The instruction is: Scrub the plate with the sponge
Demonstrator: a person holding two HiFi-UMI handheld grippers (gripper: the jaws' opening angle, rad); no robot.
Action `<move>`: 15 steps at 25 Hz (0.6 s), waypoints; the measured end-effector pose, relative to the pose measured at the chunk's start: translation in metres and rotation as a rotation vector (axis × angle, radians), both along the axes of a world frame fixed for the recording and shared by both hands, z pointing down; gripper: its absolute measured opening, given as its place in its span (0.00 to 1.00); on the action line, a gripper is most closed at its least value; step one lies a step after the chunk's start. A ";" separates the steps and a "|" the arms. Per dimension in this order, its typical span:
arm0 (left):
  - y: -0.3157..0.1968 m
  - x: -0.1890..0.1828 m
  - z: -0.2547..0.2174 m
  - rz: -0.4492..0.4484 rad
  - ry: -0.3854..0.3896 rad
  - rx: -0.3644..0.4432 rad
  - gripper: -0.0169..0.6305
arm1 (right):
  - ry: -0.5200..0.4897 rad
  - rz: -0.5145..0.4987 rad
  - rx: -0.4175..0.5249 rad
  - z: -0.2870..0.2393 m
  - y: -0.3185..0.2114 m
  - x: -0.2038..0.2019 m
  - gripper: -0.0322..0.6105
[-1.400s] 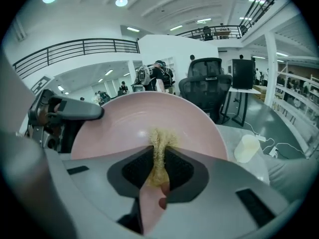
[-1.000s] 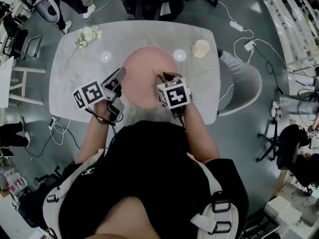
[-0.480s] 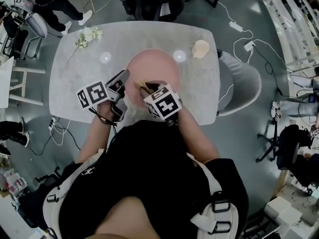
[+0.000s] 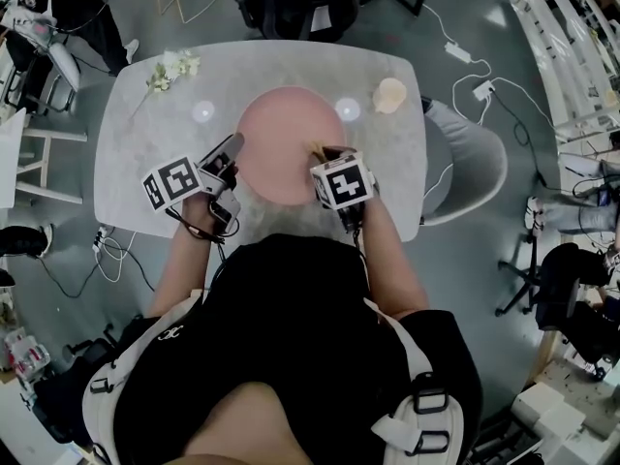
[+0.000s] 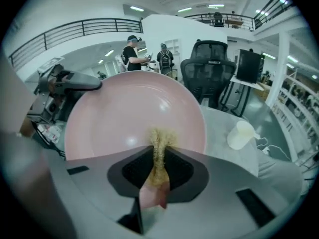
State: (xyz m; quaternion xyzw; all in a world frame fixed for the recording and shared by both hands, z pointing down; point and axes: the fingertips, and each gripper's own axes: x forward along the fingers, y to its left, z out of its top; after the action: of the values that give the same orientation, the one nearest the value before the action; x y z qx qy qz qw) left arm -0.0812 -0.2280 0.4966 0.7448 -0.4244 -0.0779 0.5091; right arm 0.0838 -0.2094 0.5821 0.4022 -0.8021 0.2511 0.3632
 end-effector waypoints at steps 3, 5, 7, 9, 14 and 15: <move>0.001 -0.002 0.011 0.000 0.019 -0.027 0.16 | 0.030 0.065 0.089 -0.010 -0.015 0.018 0.16; 0.003 -0.006 0.022 -0.008 0.027 -0.052 0.16 | -0.009 0.071 0.145 -0.022 -0.018 0.019 0.16; 0.003 -0.012 0.035 -0.016 0.020 -0.078 0.16 | -0.051 0.065 0.200 -0.033 -0.022 0.015 0.16; 0.003 -0.018 0.050 -0.024 0.005 -0.109 0.16 | -0.068 0.069 0.225 -0.038 -0.025 0.014 0.16; 0.006 -0.030 0.085 -0.057 -0.002 -0.176 0.16 | -0.090 0.084 0.195 -0.034 -0.020 0.016 0.16; 0.007 -0.033 0.091 -0.063 -0.001 -0.183 0.16 | -0.091 0.087 0.187 -0.033 -0.019 0.017 0.16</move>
State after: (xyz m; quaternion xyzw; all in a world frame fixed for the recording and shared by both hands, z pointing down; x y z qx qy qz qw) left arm -0.1140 -0.2213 0.5871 0.6814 -0.4533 -0.0546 0.5720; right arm 0.1004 -0.2284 0.5494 0.4572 -0.8193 0.2085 0.2760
